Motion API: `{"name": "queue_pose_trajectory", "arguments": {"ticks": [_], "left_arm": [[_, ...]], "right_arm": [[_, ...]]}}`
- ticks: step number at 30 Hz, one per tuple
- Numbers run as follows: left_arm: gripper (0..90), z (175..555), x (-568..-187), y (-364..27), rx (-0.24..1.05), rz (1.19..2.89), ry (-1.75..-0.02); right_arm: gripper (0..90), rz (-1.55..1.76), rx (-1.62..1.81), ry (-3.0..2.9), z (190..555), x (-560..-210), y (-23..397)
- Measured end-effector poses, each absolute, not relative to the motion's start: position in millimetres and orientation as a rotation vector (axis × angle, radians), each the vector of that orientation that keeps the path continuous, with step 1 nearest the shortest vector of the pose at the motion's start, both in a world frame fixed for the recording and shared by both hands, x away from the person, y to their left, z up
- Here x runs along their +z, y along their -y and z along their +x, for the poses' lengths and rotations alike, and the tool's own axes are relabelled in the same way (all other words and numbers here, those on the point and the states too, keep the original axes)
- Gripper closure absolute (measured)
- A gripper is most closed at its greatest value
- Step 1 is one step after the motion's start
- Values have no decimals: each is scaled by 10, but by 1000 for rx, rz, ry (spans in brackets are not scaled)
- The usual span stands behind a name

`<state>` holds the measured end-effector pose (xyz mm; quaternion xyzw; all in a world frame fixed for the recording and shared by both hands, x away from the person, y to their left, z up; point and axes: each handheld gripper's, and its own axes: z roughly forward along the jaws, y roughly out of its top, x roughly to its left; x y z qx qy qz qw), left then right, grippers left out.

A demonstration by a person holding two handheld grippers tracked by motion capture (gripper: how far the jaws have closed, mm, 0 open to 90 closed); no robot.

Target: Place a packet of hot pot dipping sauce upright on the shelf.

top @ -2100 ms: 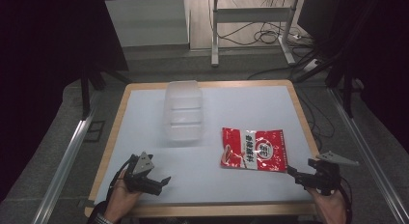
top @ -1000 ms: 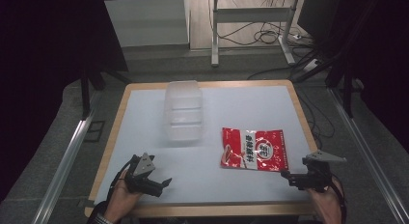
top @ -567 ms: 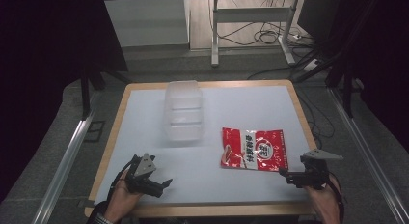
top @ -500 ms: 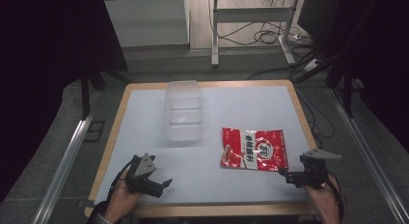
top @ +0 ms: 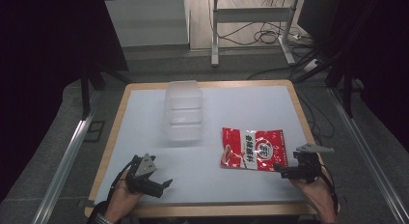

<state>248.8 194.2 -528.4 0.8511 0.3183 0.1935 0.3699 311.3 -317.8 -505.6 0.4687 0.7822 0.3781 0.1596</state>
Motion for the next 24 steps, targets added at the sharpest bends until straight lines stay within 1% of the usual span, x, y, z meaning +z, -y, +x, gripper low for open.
{"name": "queue_pose_trajectory", "arguments": {"ticks": [4, 10, 16, 24], "left_arm": [[0, 2486, -5285, -1938, 498, 2187, -815], [0, 2486, -5286, -1935, 498, 2190, -813], [1, 2486, -5288, -1933, 498, 2191, -812], [1, 2487, -5289, -1932, 500, 2191, -813]], "right_arm": [[10, 1334, 1097, -2261, 3151, -5073, 3177], [52, 1350, 1099, -2292, 3260, -5115, 3171], [108, 1376, 1112, -2349, 3406, -5190, 3190], [186, 1344, 1154, -2392, 3475, -5187, 3096]]}}
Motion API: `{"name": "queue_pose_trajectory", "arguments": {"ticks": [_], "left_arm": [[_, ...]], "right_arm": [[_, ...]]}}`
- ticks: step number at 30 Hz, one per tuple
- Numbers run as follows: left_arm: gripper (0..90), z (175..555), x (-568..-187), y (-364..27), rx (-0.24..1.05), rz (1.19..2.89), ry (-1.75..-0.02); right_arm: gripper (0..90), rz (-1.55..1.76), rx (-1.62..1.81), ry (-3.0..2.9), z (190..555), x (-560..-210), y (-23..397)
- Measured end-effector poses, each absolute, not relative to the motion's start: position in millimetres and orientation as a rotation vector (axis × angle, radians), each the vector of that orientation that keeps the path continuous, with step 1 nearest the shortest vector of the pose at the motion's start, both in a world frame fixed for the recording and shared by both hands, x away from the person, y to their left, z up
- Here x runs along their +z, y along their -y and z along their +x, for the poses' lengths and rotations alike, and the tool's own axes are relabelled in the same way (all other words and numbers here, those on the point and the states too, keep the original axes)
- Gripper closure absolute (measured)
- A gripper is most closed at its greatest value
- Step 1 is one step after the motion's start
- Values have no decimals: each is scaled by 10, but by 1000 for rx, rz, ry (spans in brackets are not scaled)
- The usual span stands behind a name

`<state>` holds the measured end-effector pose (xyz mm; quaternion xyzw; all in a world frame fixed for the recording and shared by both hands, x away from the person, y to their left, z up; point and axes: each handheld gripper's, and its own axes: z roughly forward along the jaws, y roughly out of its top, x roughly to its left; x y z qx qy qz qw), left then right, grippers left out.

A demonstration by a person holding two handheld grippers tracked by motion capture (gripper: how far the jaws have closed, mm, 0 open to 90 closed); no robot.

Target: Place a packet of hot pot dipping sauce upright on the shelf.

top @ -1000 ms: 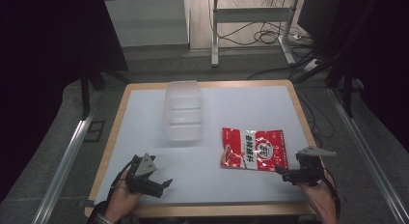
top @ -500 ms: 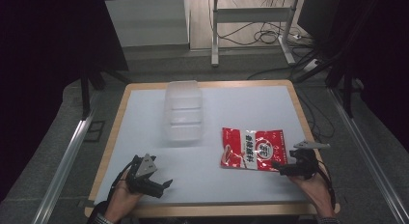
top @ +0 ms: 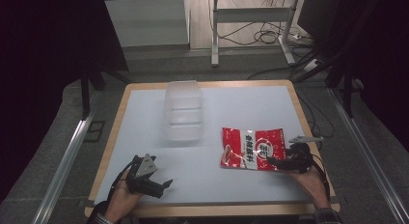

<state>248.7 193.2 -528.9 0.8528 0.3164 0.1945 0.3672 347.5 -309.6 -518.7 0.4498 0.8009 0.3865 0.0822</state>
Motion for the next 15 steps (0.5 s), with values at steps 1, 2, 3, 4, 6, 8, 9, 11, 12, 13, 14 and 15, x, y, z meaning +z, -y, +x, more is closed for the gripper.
{"name": "queue_pose_trajectory", "arguments": {"ticks": [1, 2, 3, 4, 6, 8, 9, 11, 12, 13, 14, 15], "left_arm": [[1, 2486, -5289, -1932, 500, 2191, -813], [1, 2487, -5290, -1932, 500, 2191, -813], [1, 2487, -5290, -1932, 499, 2192, -812], [1, 2487, -5290, -1931, 500, 2192, -812], [2, 2486, -5290, -1931, 500, 2194, -811], [2, 2486, -5290, -1930, 500, 2194, -811], [2, 2485, -5291, -1929, 502, 2193, -811], [2, 2485, -5291, -1929, 503, 2193, -811], [2, 2485, -5290, -1929, 503, 2194, -811], [2, 2485, -5290, -1929, 503, 2194, -810], [2, 2485, -5290, -1929, 503, 2194, -810], [2, 2484, -5290, -1929, 503, 2194, -810]], "right_arm": [[196, 1328, 1156, -2400, 3480, -5183, 3068], [204, 1315, 1158, -2410, 3486, -5179, 3041], [212, 1304, 1153, -2415, 3490, -5173, 3012], [230, 1286, 1153, -2424, 3498, -5169, 2984], [255, 1265, 1146, -2435, 3515, -5163, 2926], [281, 1256, 1147, -2452, 3536, -5166, 2864], [304, 1251, 1136, -2457, 3543, -5166, 2831], [374, 1232, 1108, -2468, 3557, -5162, 2769], [419, 1235, 1086, -2471, 3564, -5160, 2737], [460, 1234, 1072, -2478, 3570, -5160, 2709], [460, 1234, 1072, -2478, 3570, -5160, 2709], [504, 1228, 1057, -2479, 3572, -5159, 2687]]}}
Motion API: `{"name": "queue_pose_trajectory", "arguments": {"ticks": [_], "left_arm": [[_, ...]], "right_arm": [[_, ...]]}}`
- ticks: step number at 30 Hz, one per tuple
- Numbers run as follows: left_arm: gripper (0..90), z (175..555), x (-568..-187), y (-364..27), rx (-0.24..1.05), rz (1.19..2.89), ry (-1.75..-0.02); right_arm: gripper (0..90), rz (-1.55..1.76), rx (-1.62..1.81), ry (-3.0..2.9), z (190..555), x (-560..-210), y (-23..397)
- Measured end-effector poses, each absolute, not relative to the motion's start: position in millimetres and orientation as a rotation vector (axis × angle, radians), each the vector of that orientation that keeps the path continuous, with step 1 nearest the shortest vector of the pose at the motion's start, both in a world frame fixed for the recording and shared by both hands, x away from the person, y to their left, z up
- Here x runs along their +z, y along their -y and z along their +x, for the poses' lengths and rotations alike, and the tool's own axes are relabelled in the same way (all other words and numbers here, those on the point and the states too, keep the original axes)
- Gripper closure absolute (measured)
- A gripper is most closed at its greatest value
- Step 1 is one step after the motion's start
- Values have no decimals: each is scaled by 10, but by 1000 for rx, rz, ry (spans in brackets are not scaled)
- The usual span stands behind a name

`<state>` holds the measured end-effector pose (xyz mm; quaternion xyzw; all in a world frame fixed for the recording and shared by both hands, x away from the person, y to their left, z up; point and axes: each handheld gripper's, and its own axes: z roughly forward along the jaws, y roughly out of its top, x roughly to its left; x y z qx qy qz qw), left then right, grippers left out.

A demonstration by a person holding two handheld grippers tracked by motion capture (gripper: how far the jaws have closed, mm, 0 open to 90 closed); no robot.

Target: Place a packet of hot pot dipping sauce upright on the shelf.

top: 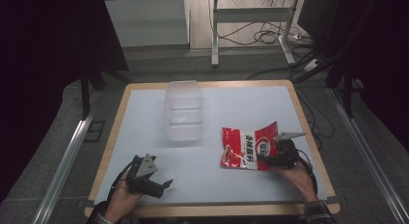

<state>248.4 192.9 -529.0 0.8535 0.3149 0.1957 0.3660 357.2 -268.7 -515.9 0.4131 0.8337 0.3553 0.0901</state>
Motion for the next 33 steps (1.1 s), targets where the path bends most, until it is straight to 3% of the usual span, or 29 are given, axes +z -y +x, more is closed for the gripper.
{"name": "queue_pose_trajectory", "arguments": {"ticks": [1, 3, 4, 6, 11, 33], "left_arm": [[3, 2483, -5290, -1928, 505, 2195, -809], [3, 2483, -5290, -1927, 505, 2195, -809], [3, 2482, -5290, -1925, 505, 2196, -807], [3, 2481, -5290, -1923, 505, 2195, -807], [4, 2479, -5288, -1923, 511, 2199, -804], [3, 2472, -5278, -1927, 517, 2192, -803]], "right_arm": [[580, 1218, 1012, -2463, 3578, -5149, 2663], [616, 1220, 1014, -2455, 3578, -5137, 2664], [693, 1228, 1012, -2439, 3576, -5116, 2668], [767, 1229, 1019, -2435, 3574, -5100, 2669], [867, 1228, 1055, -2419, 3582, -5051, 2650], [871, 1227, 1271, -2354, 3626, -4579, 2546]]}}
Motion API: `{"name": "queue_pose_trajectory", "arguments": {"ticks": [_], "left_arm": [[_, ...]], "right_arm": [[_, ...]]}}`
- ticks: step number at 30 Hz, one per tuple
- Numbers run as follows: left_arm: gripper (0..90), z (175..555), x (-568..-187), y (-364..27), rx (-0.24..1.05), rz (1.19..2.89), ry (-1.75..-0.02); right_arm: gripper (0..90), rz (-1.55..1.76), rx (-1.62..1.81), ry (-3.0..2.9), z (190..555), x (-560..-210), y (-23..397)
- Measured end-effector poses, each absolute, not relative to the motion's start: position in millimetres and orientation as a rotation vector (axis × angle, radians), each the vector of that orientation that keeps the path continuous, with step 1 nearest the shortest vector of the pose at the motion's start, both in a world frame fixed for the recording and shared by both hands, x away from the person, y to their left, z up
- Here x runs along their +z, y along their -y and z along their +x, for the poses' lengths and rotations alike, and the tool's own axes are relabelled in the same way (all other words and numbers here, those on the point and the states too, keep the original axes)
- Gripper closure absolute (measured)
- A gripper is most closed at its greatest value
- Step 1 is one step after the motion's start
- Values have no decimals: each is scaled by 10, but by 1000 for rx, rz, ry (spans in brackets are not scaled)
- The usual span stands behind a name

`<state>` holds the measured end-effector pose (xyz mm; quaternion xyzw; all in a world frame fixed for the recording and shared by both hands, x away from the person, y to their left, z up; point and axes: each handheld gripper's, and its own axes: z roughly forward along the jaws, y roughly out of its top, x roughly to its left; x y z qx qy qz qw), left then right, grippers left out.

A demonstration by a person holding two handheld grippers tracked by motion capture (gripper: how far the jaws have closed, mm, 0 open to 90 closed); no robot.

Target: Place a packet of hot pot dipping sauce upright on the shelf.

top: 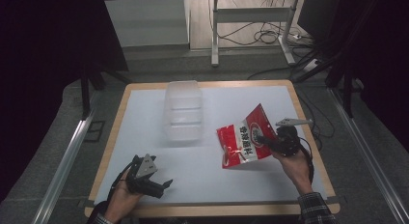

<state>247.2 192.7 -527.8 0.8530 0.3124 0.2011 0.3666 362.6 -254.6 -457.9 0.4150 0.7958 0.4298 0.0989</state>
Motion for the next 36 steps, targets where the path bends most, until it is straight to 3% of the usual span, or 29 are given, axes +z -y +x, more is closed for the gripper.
{"name": "queue_pose_trajectory", "arguments": {"ticks": [24, 36], "left_arm": [[3, 2476, -5260, -1953, 512, 2177, -811], [2, 2472, -5213, -2012, 451, 2087, -814]], "right_arm": [[873, 1104, 1396, -2351, 3766, -3997, 2229], [874, 1076, 1384, -2333, 3878, -3809, 2122]]}}
